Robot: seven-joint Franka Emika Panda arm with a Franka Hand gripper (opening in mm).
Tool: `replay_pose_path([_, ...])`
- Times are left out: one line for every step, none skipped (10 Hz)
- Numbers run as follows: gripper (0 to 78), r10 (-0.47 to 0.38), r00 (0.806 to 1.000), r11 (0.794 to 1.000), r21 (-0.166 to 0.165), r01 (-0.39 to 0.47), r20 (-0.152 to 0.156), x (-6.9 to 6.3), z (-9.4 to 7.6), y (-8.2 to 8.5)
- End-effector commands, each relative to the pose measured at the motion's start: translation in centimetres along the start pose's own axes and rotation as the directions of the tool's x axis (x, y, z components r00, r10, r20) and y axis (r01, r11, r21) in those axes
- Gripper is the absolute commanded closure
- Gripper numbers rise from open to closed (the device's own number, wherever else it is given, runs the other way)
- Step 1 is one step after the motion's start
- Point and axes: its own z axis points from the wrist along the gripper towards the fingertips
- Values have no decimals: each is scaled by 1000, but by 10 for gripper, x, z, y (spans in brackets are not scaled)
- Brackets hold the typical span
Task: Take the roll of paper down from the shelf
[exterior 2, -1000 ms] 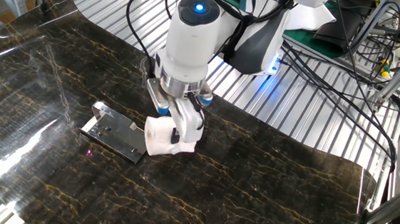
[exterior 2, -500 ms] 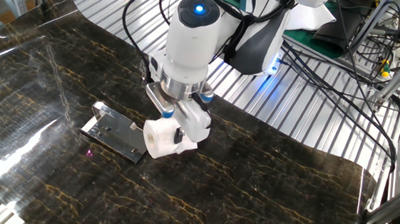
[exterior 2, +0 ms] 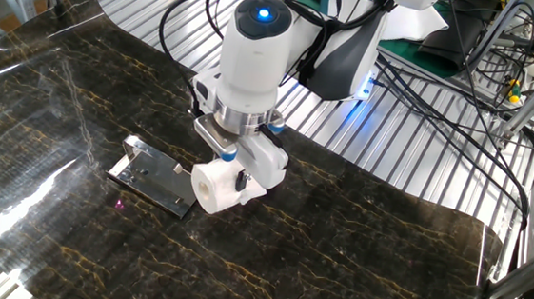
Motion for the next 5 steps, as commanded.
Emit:
replay_pose_path([763,-5,1000,1000,-4,5,-1,-1,-1,0])
replay_pose_path([763,-10,1000,1000,-5,10,-3,-1,-1,0])
replay_pose_path([763,-26,1000,1000,-7,25,-7,-2,-1,0])
replay_pose_path([763,-26,1000,1000,-7,25,-7,-2,-1,0])
replay_pose_path([763,-67,998,998,-8,66,-10,-2,-1,0])
